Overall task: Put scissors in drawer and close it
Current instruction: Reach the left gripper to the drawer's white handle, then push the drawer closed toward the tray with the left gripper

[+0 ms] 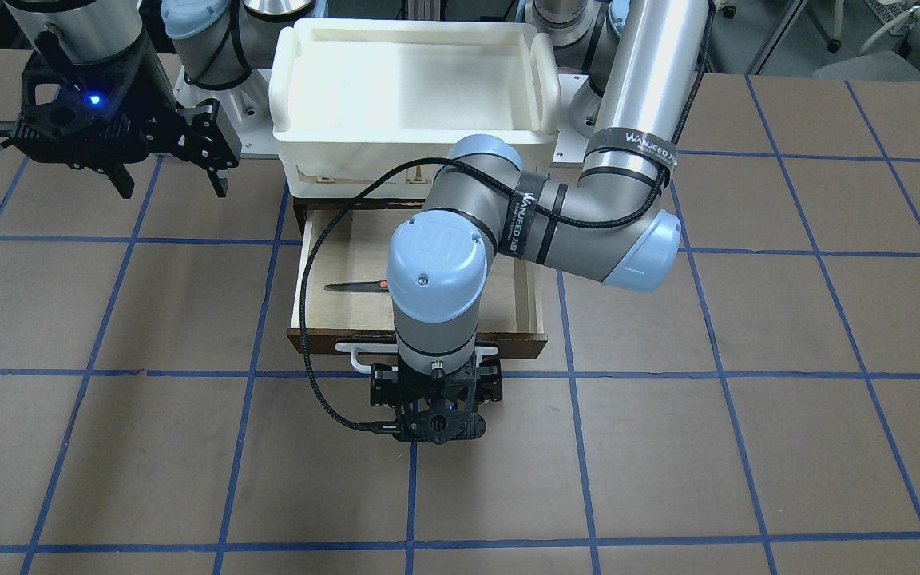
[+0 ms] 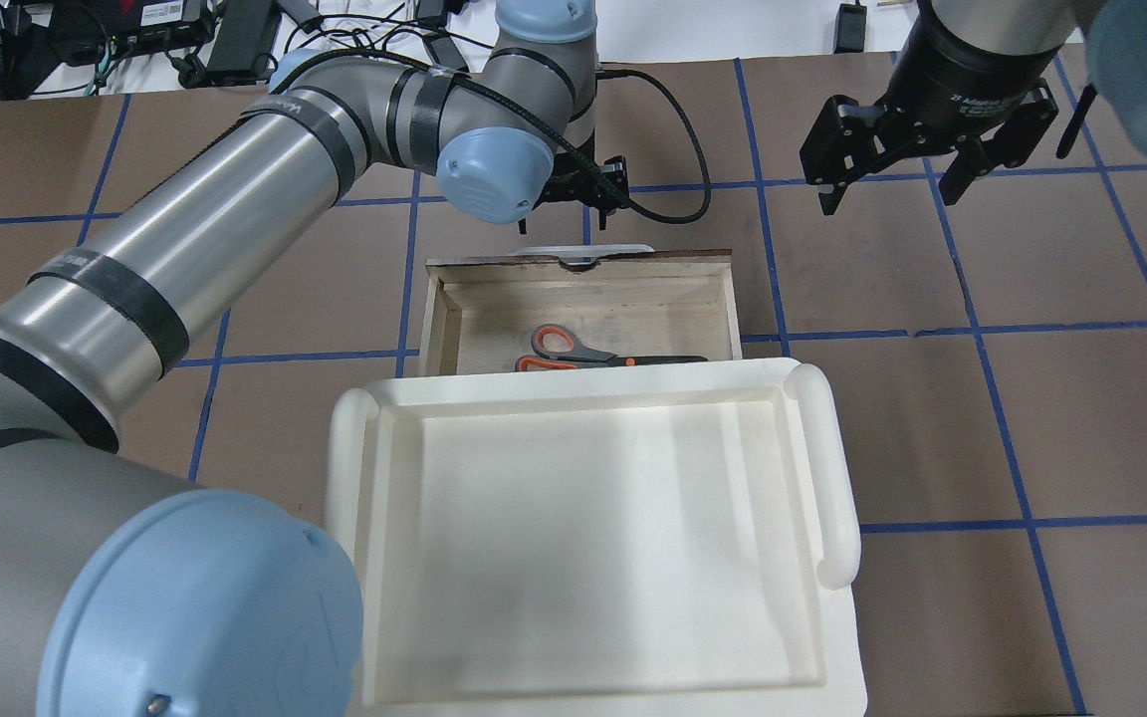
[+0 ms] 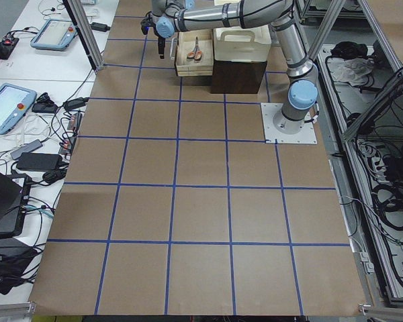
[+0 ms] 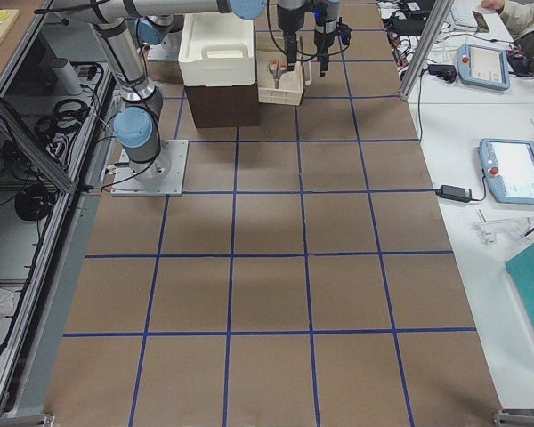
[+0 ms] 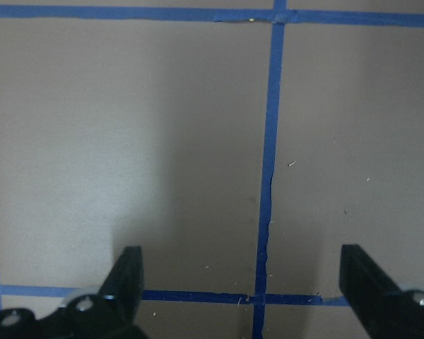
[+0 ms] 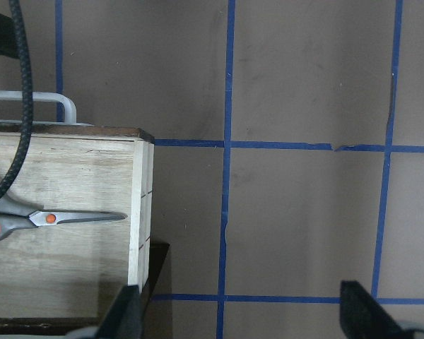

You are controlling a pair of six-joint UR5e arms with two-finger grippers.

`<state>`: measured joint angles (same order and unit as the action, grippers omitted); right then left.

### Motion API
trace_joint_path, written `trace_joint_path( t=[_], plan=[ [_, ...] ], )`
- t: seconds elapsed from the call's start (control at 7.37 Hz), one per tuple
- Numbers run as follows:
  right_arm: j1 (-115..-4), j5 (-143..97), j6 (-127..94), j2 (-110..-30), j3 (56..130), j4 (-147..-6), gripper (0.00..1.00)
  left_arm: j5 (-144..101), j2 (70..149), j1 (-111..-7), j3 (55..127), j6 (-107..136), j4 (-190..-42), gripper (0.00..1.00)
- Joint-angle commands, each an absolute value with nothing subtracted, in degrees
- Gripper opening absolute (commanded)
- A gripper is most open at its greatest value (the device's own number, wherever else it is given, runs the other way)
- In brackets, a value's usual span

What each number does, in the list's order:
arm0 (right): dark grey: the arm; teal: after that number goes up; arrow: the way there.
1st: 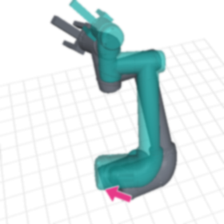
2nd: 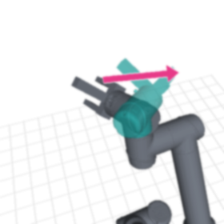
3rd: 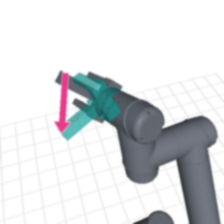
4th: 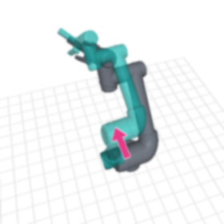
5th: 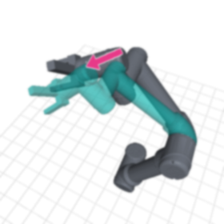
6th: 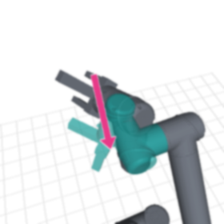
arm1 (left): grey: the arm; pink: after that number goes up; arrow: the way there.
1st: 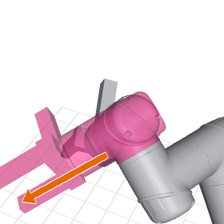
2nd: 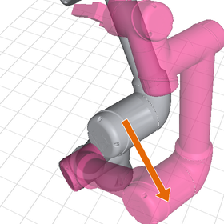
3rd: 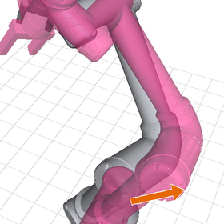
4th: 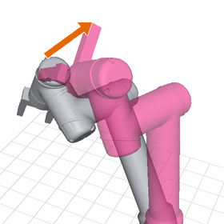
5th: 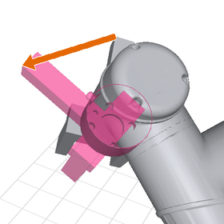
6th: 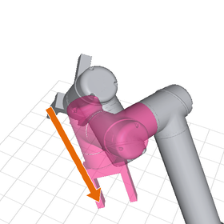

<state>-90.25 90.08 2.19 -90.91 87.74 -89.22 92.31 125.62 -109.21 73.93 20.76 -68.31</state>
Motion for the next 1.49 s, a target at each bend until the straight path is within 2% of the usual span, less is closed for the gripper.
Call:
trace_joint_path(
  t=[0.0,0.81,1.36],
  plan=[
    [-90.3,90.2,2.3,-90.8,87.8,-89.1,1.00,92.0,125.6,-109.8,74.2,20.7,-69.8,1.00],
    [-90.3,90.1,1.8,-90.6,87.8,-88.9,1.00,89.4,121.4,-111.6,74.7,20.7,-82.8,1.00],
    [-90.4,90.6,1.3,-90.8,88.3,-88.8,1.00,86.4,117.8,-111.9,81.1,20.0,-90.4,1.00]
  ],
)
